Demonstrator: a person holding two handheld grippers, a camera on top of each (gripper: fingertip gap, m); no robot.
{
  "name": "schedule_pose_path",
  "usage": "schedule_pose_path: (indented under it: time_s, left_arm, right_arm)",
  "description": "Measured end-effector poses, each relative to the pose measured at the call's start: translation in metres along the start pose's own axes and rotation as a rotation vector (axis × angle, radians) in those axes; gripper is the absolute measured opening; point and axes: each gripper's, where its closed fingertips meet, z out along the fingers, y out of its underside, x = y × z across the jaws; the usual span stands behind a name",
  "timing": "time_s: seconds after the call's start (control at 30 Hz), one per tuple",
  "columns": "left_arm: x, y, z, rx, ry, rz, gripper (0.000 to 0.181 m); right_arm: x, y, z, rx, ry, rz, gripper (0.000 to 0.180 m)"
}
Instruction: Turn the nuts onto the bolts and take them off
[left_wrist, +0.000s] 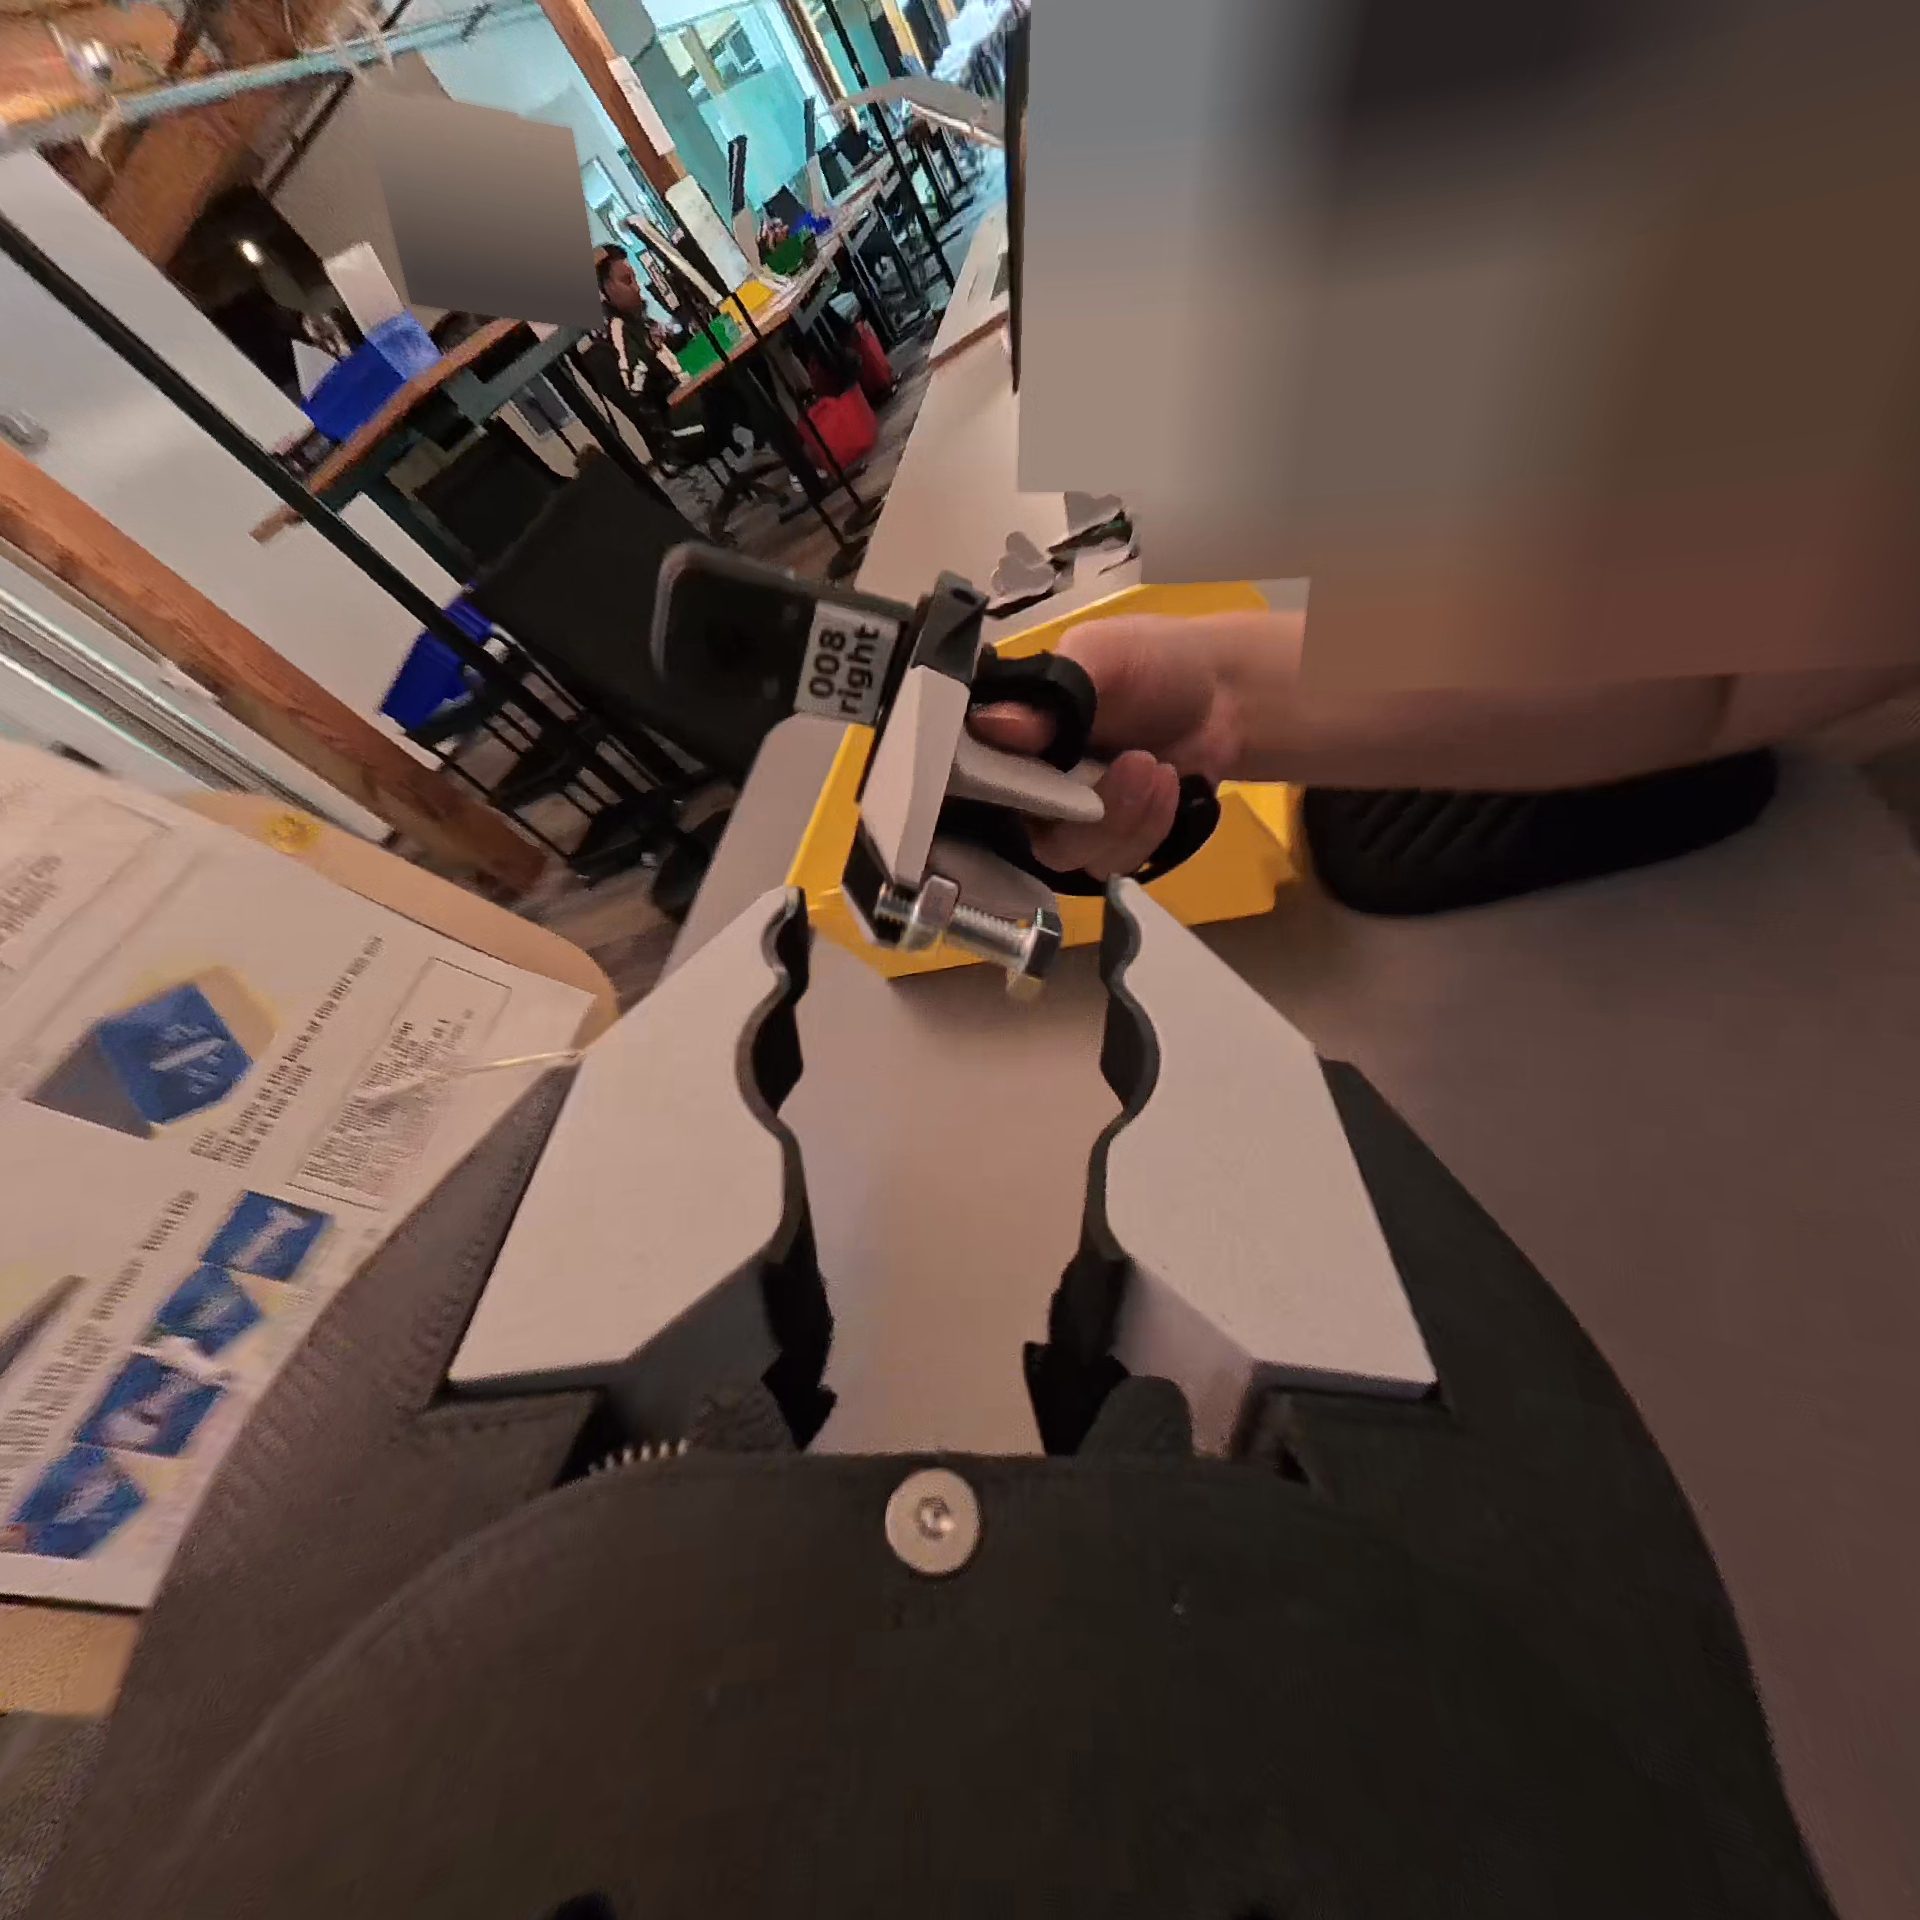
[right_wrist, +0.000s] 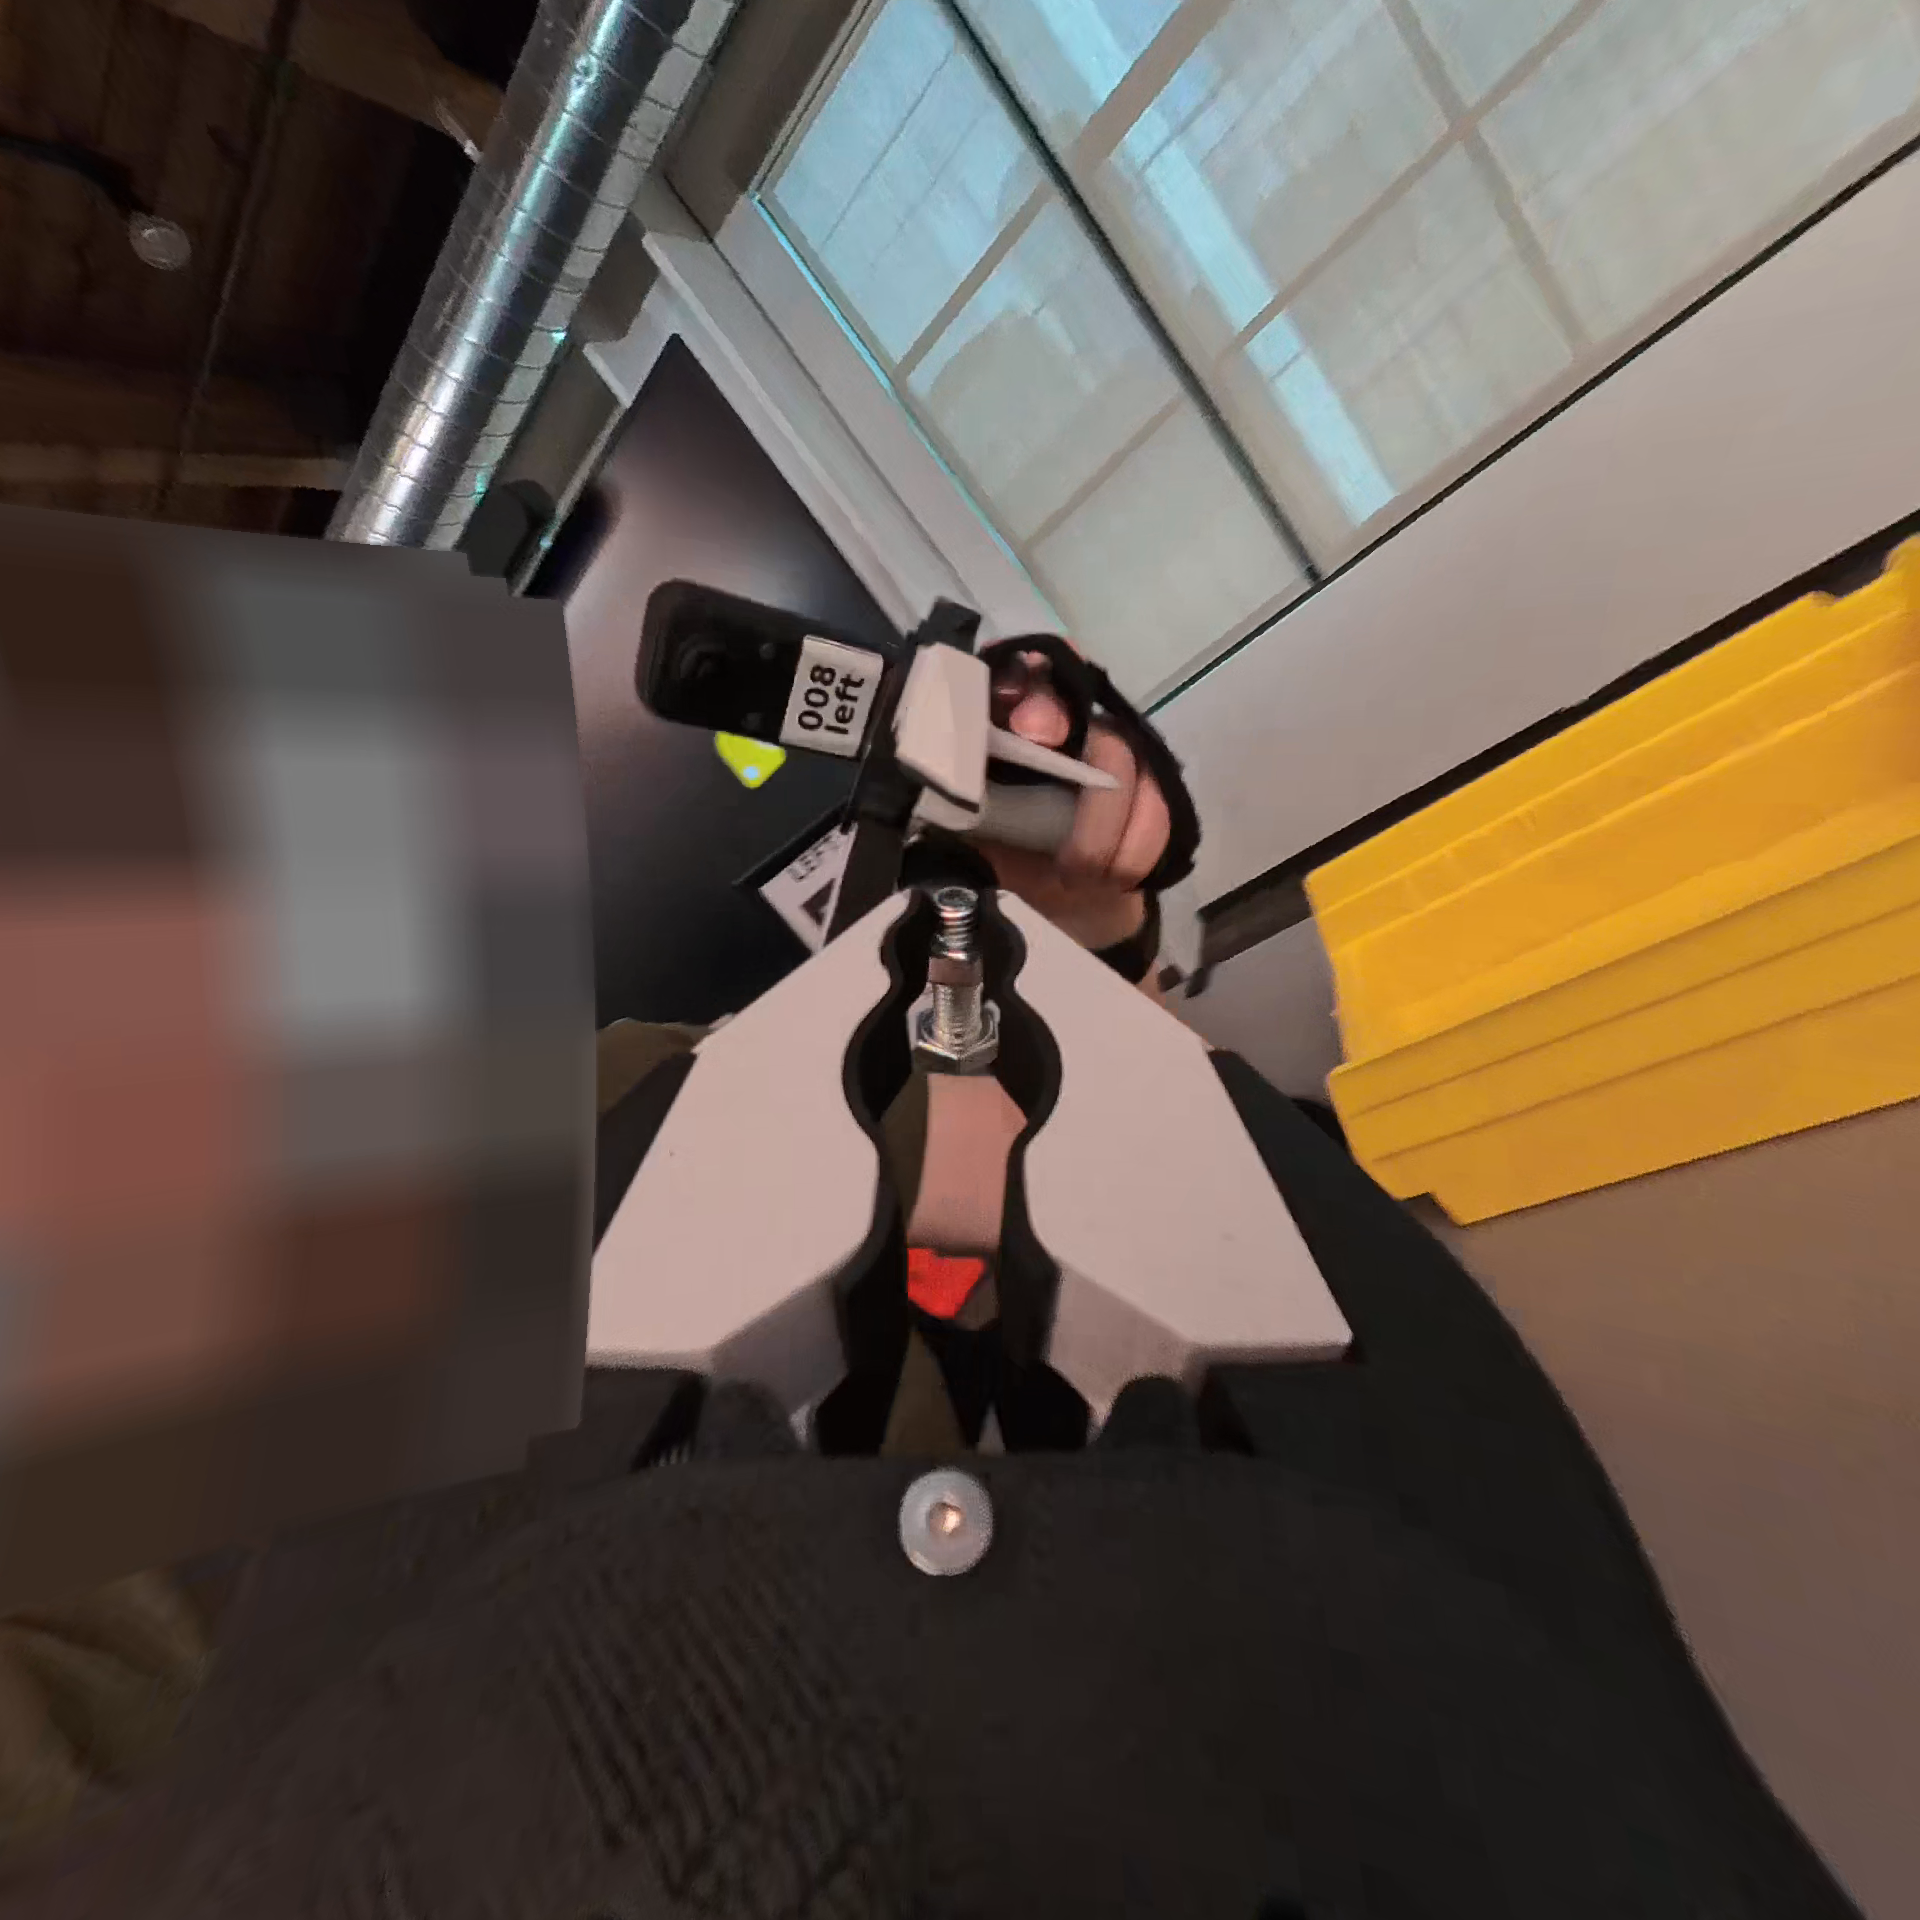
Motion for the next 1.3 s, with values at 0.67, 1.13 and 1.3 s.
schedule_pose_path:
  time_s: [0.67,1.13,1.3]
  left_arm:
    - [-0.006,0.014,0.025,0.128,0.293,-0.673,0.011]
    - [0.000,0.001,0.015,0.167,0.302,-0.572,0.010]
    - [0.005,-0.019,0.002,0.263,0.378,-0.593,0.007]
  right_arm:
    - [-0.006,-0.010,-0.005,-0.019,0.268,-0.466,0.007]
    - [-0.012,-0.005,0.008,-0.011,0.247,-0.538,0.054]
    - [-0.009,-0.023,-0.013,0.100,0.167,-0.413,0.043]
